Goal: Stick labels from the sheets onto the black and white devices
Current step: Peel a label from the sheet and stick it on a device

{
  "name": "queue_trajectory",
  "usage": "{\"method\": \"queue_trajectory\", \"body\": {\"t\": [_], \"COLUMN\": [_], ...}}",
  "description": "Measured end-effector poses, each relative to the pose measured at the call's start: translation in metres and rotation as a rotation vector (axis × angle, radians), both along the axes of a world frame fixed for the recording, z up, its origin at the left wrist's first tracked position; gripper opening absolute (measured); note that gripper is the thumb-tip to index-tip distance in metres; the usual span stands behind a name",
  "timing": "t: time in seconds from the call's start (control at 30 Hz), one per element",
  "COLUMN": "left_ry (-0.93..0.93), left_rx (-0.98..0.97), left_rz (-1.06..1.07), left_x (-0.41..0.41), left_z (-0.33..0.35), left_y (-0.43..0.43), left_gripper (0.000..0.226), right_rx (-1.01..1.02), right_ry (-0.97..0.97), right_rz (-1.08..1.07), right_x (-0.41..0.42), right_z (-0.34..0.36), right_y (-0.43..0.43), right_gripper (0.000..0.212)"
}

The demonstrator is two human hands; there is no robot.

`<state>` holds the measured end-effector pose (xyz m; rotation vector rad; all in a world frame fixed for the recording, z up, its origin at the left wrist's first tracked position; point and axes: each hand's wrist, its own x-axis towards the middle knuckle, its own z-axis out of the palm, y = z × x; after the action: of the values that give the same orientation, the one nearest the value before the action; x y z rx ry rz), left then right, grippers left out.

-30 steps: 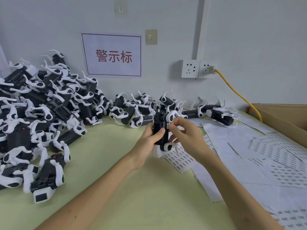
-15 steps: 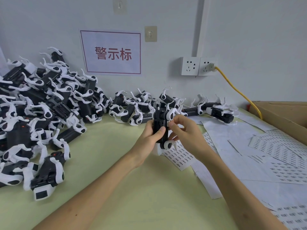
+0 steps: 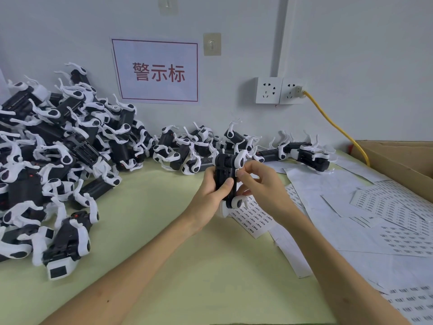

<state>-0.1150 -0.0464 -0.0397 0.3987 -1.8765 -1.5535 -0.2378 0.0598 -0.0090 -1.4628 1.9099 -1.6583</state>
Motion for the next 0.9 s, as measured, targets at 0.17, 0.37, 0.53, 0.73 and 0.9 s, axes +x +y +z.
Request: {"method": "queue_trajectory", "body": {"t": [0.17,0.37,0.53,0.73,0.9], "left_ry": [0.021,0.001,0.000,0.008,0.007], "left_rx": [-0.019,-0.007,0.024,0.012,0.015], "left_rz": [-0.001,0.017,0.035,0.025,0.022], "left_x": [0.0003,-0.0014,-0.0012,-0.0017,-0.0012], "left_z": [0.0006,0.0012,0.0013,0.0012,0.0007], "left_y": [0.0015,0.0014,0.0007,0.0021,0.0017], "left_gripper": [0.036,0.028,0.026,0.030,0.030], "right_rx": [-0.015,-0.028,-0.016,-0.004,0.004], "right_ry": [-0.017,0.000,0.003,-0.001,0.002], "right_rz": [0.008,0.007,0.020,0.010,0.004], "right_x": [-0.0009,0.0006,0.0028,0.0029,0.0019], "right_z": [-0.0010,0.0000,0.0009,0.0012,0.0006], "right_y": [-0.0003,0.0005,0.0016,0.0011,0.0004], "right_gripper": [0.016,0.016,0.017,0.019,0.019]}}
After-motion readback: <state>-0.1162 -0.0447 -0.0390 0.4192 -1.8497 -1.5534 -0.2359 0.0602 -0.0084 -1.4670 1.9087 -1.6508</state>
